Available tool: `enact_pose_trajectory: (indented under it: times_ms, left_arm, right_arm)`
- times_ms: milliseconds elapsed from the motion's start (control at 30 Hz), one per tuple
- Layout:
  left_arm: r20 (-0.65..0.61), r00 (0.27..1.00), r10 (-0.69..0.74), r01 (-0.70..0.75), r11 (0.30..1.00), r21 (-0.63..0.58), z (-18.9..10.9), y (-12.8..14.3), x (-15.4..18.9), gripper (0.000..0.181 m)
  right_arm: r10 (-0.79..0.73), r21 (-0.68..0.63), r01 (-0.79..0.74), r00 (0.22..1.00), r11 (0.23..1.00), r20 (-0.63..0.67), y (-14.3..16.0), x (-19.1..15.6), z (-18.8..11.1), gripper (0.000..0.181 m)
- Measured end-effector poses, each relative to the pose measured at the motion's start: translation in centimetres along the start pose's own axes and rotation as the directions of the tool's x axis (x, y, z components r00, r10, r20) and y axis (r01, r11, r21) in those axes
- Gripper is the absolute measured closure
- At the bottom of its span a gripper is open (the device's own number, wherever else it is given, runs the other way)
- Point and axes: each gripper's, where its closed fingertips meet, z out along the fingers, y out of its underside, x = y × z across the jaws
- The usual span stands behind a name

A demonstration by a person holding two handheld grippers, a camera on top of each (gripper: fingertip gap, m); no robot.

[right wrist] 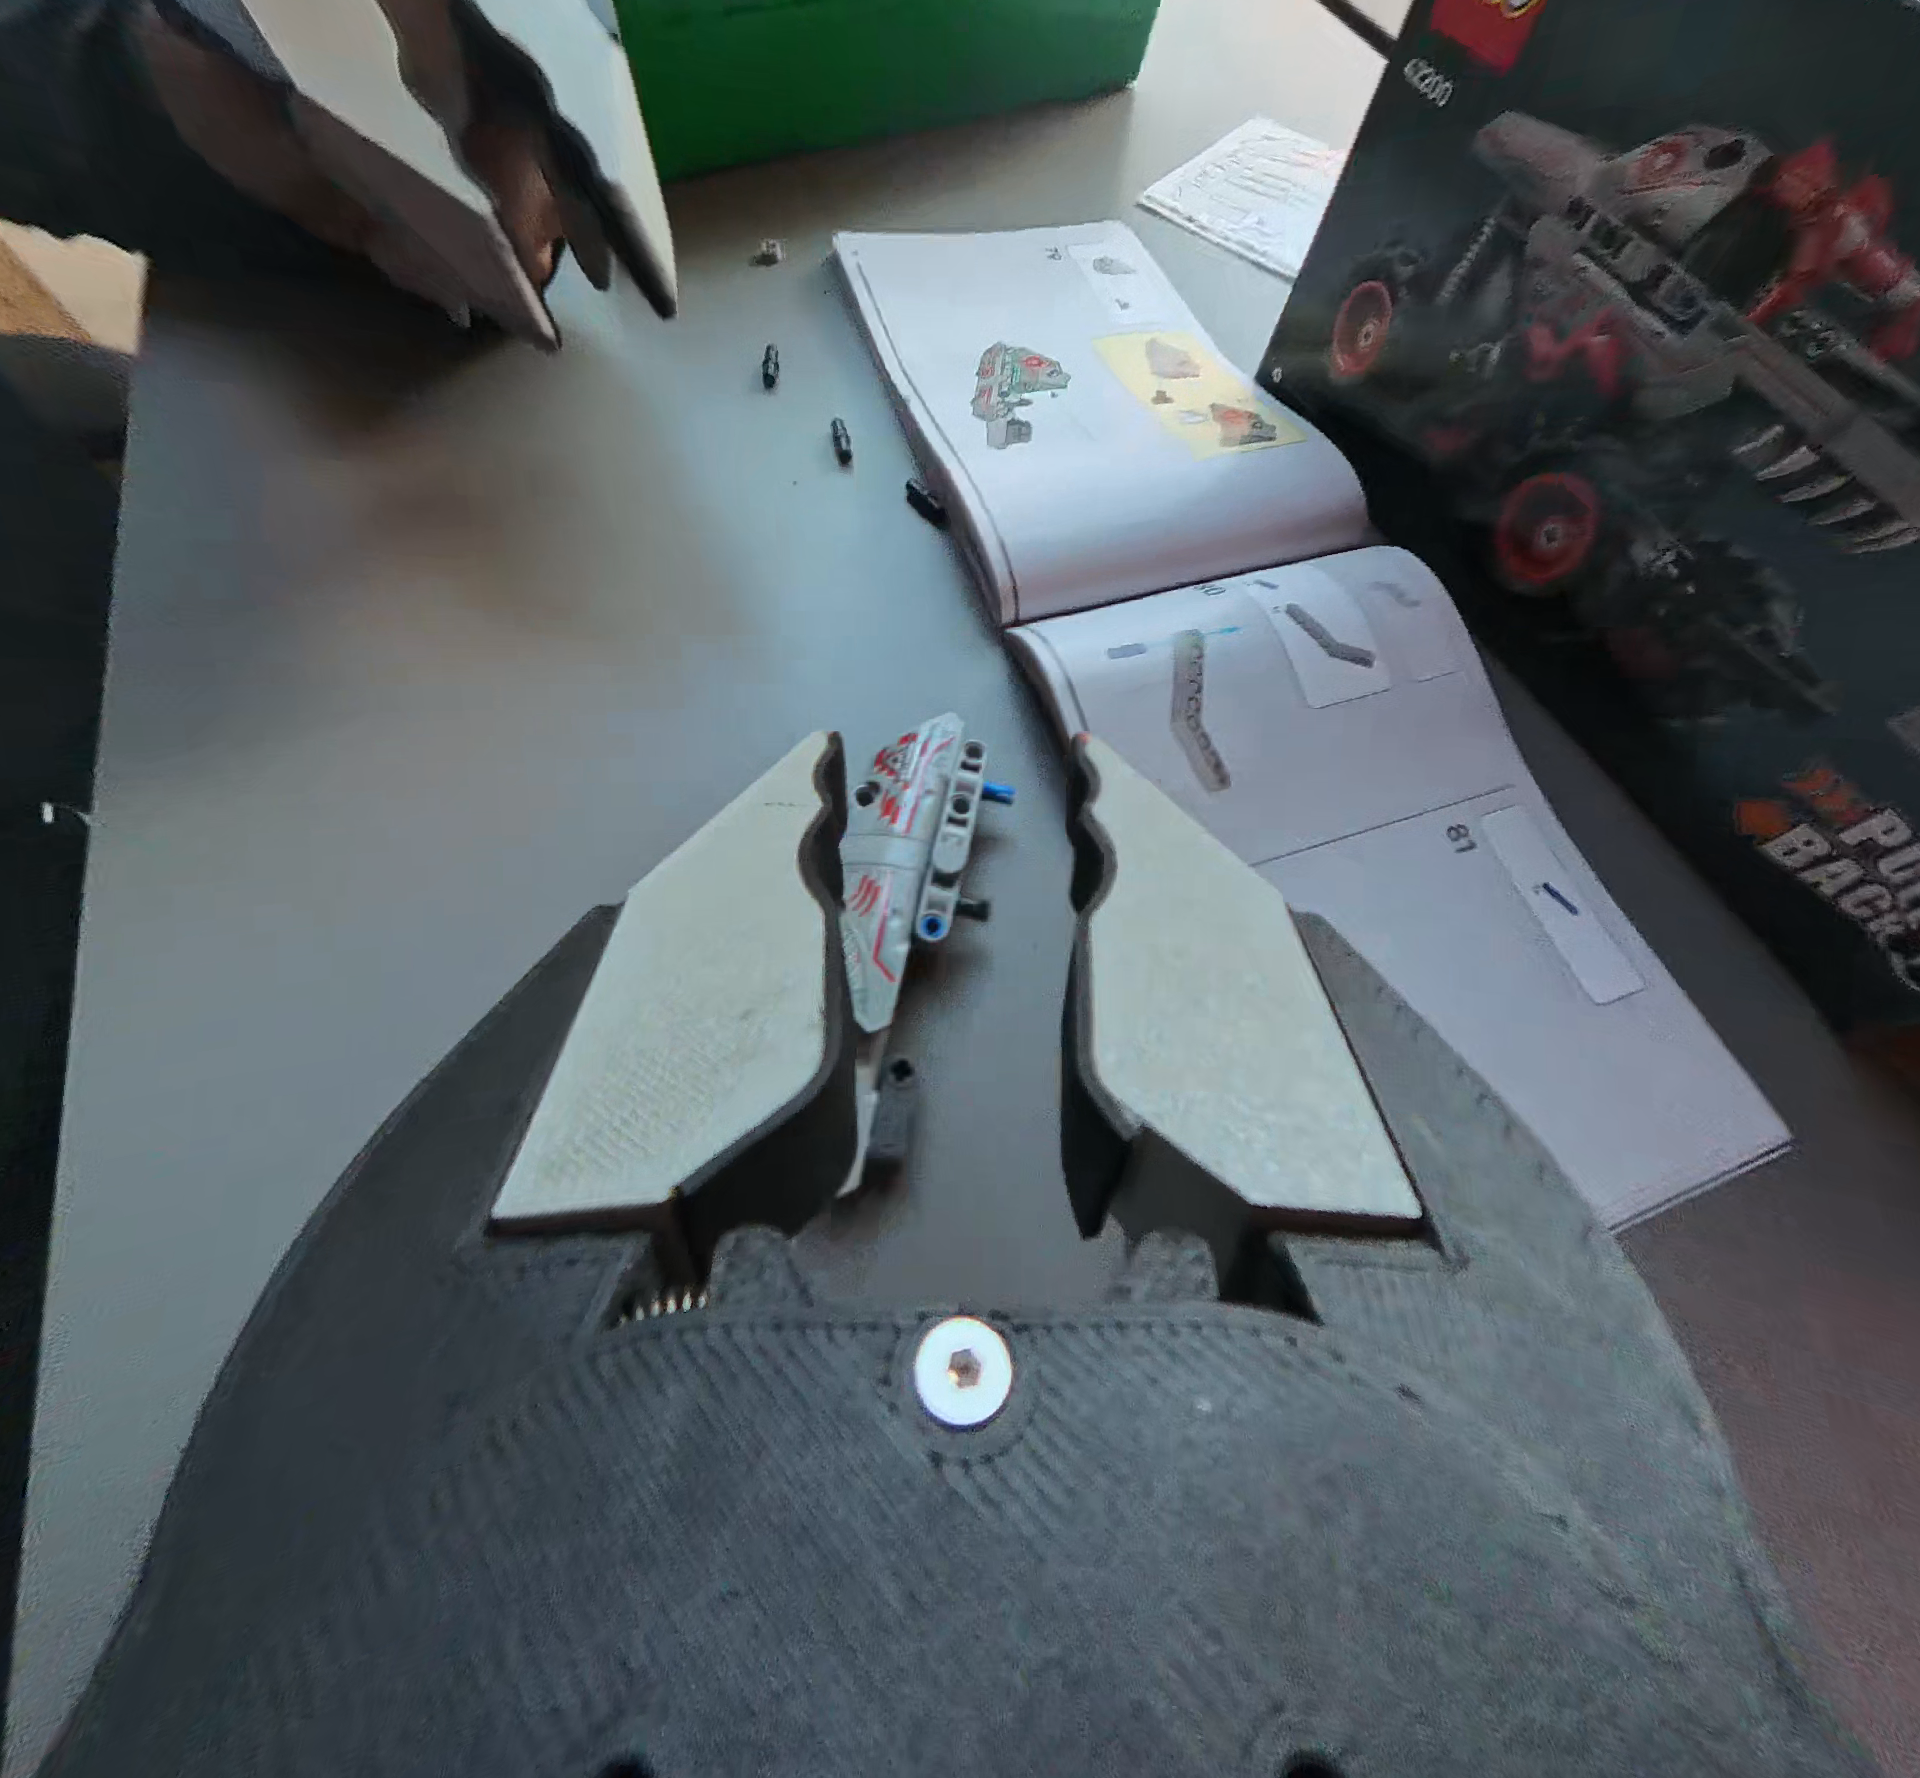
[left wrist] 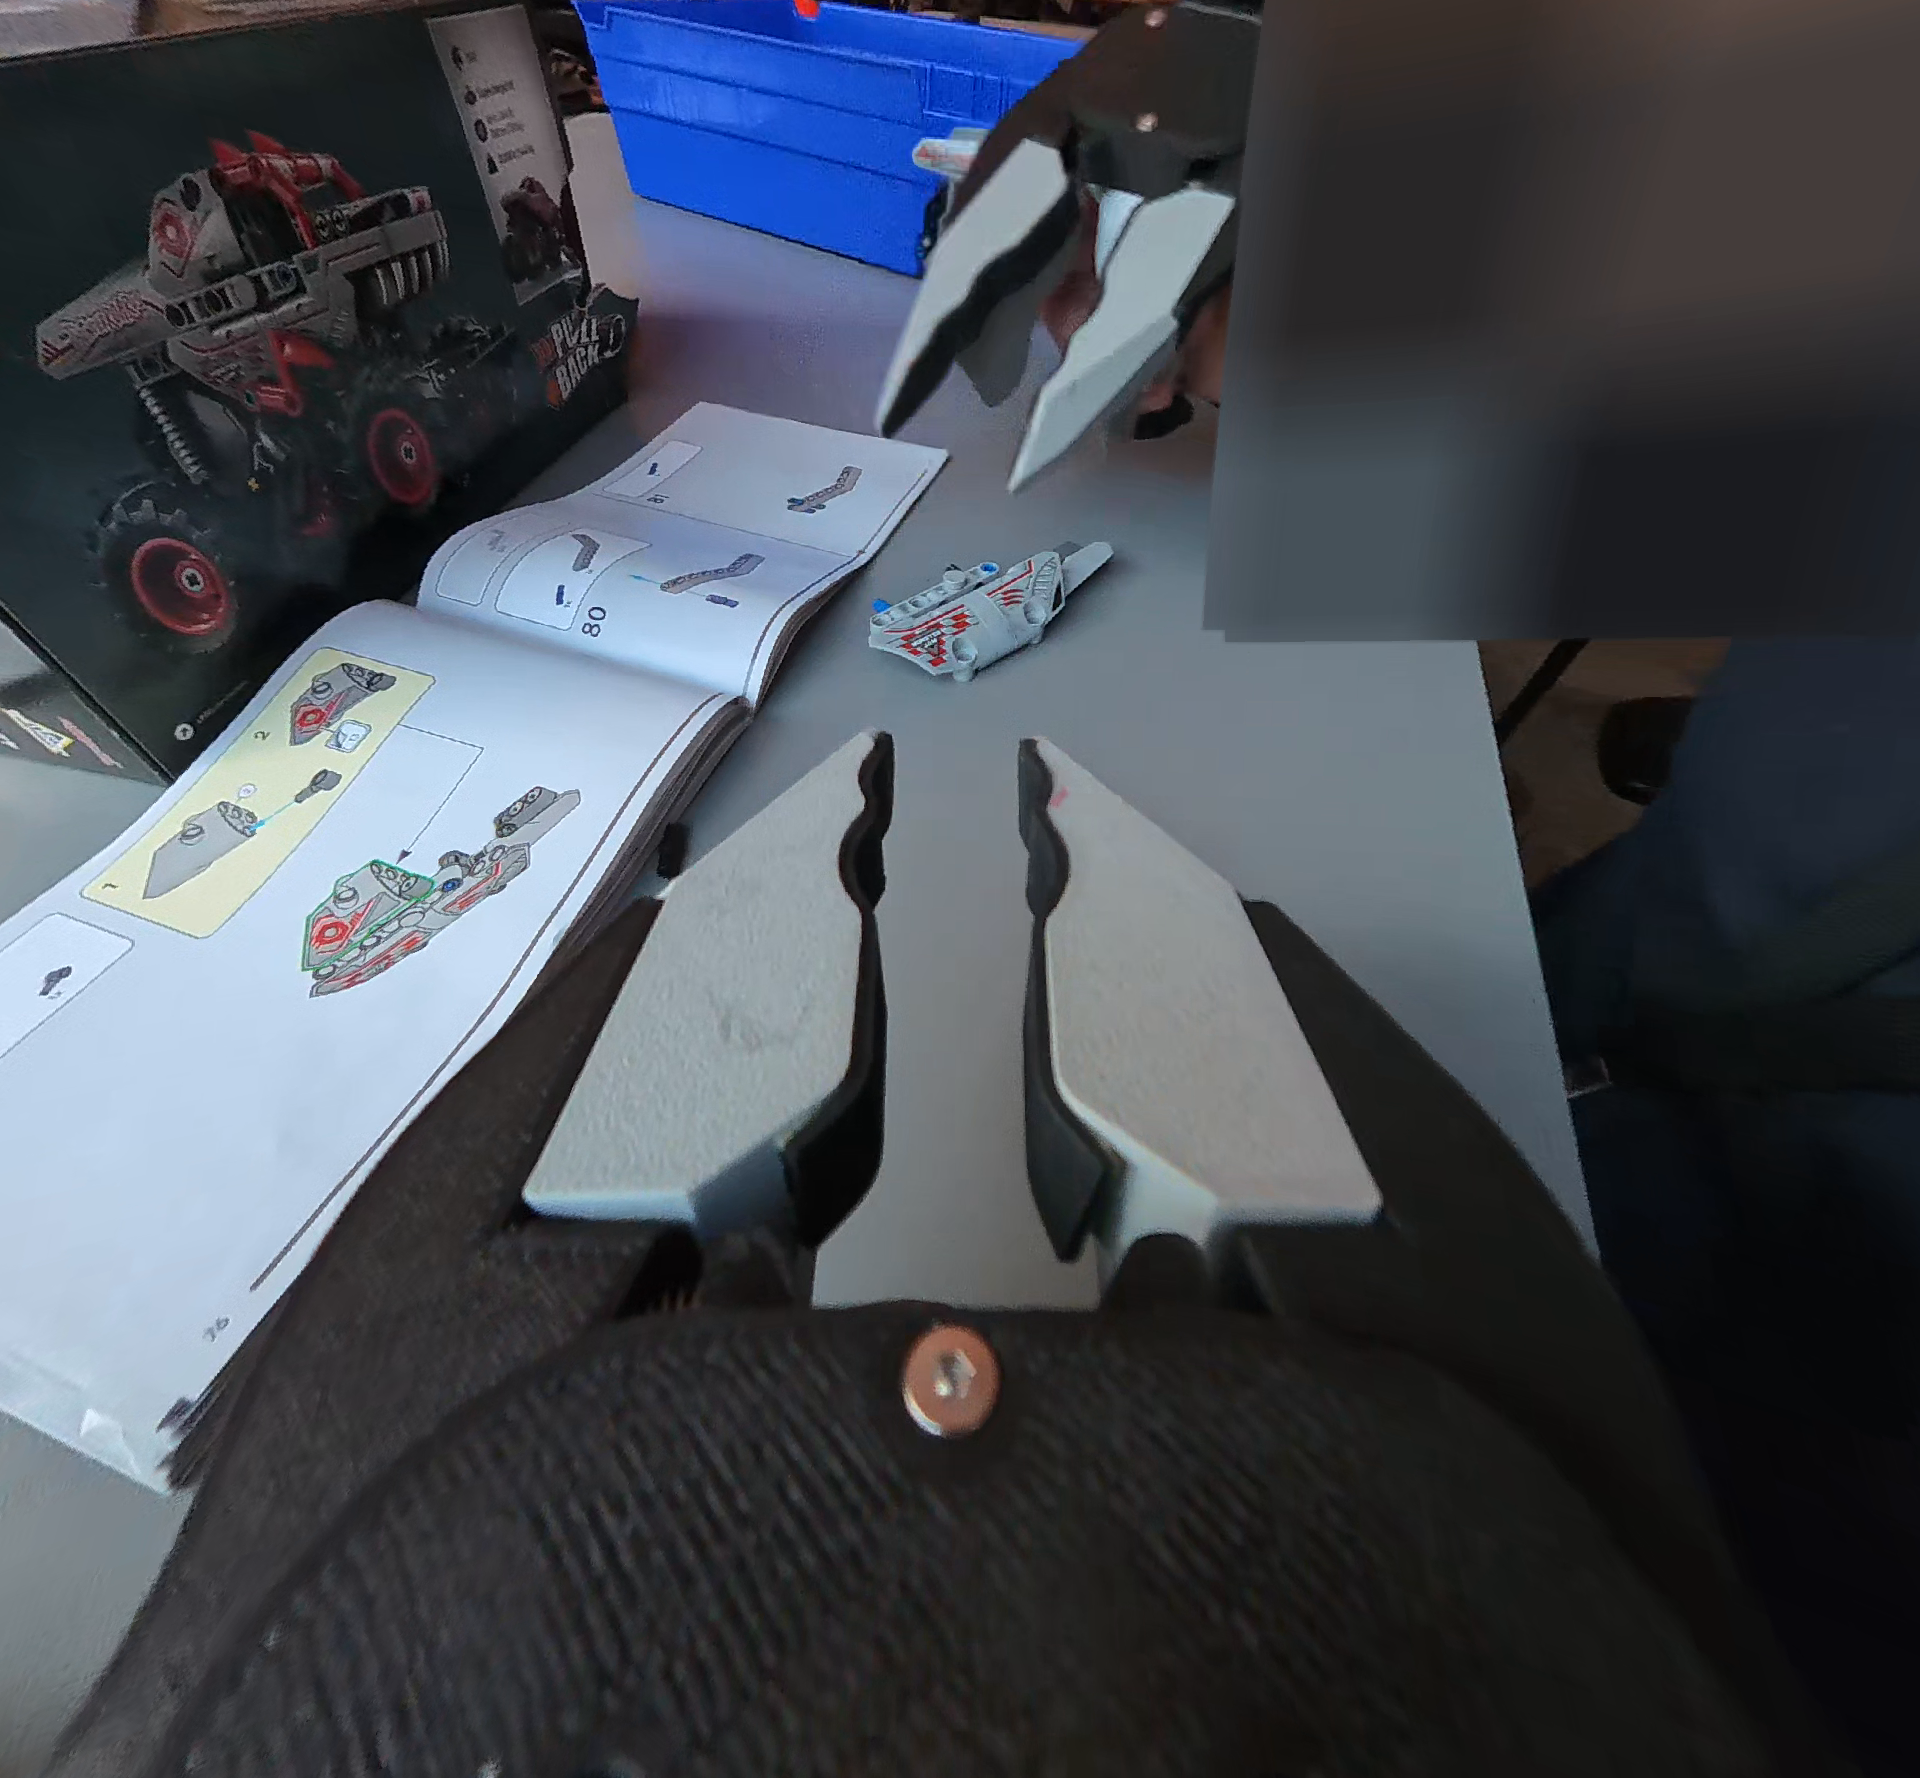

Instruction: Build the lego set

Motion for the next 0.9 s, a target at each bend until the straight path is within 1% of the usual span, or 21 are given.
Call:
enact_pose_trajectory:
  times_ms: [67,167,233,267,300,367,533,600,667,767,900]
  left_arm:
    - [0.007,1.000,0.012,-0.012,1.000,-0.012,-0.2,0.2,0.1,0.160]
    - [-0.006,1.000,0.020,-0.020,1.000,-0.015,-0.5,0.4,0.6,0.160]
    - [-0.019,0.999,0.034,-0.034,0.999,-0.006,-0.9,0.4,1.0,0.159]
    - [-0.028,0.999,0.045,-0.045,0.999,0.000,-1.3,0.4,1.3,0.159]
    - [-0.041,0.997,0.059,-0.059,0.998,0.009,-1.8,0.5,1.7,0.158]
    - [-0.075,0.994,0.085,-0.083,0.996,0.031,-2.9,0.6,2.7,0.158]
    - [-0.112,0.984,0.137,-0.130,0.989,0.066,-6.2,1.1,4.1,0.157]
    - [-0.124,0.984,0.128,-0.119,0.990,0.078,-7.6,1.4,4.2,0.157]
    - [-0.128,0.985,0.118,-0.103,0.988,0.118,-9.3,1.3,4.3,0.157]
    - [-0.090,0.989,0.118,-0.101,0.979,0.175,-11.7,1.1,3.9,0.158]
    - [-0.025,0.990,0.136,-0.129,0.975,0.180,-13.6,1.5,3.5,0.155]
  right_arm:
    - [-0.044,-0.071,0.042,0.998,0.997,-0.034,1.2,-1.3,0.9,0.148]
    - [-0.073,-0.212,0.062,0.996,0.975,-0.043,3.1,-2.2,2.6,0.137]
    - [-0.091,-0.263,0.069,0.993,0.962,-0.071,4.0,-1.7,3.2,0.133]
    - [-0.095,-0.268,0.072,0.993,0.961,-0.073,4.1,-1.6,3.2,0.130]
    - [-0.096,-0.271,0.073,0.993,0.960,-0.071,4.3,-1.6,3.3,0.134]
    - [-0.101,-0.276,0.076,0.992,0.958,-0.076,4.5,-1.4,3.1,0.149]
    - [-0.117,-0.278,0.094,0.991,0.956,-0.069,4.5,-1.5,3.2,0.150]
    - [-0.104,-0.274,0.081,0.992,0.958,-0.068,4.4,-1.5,3.4,0.150]
    - [-0.094,-0.270,0.072,0.993,0.960,-0.068,4.3,-1.4,3.5,0.150]
    - [-0.081,-0.268,0.056,0.993,0.962,-0.085,4.3,-0.8,3.6,0.150]
    - [-0.058,-0.230,0.034,0.994,0.973,-0.095,4.2,-0.4,3.8,0.150]
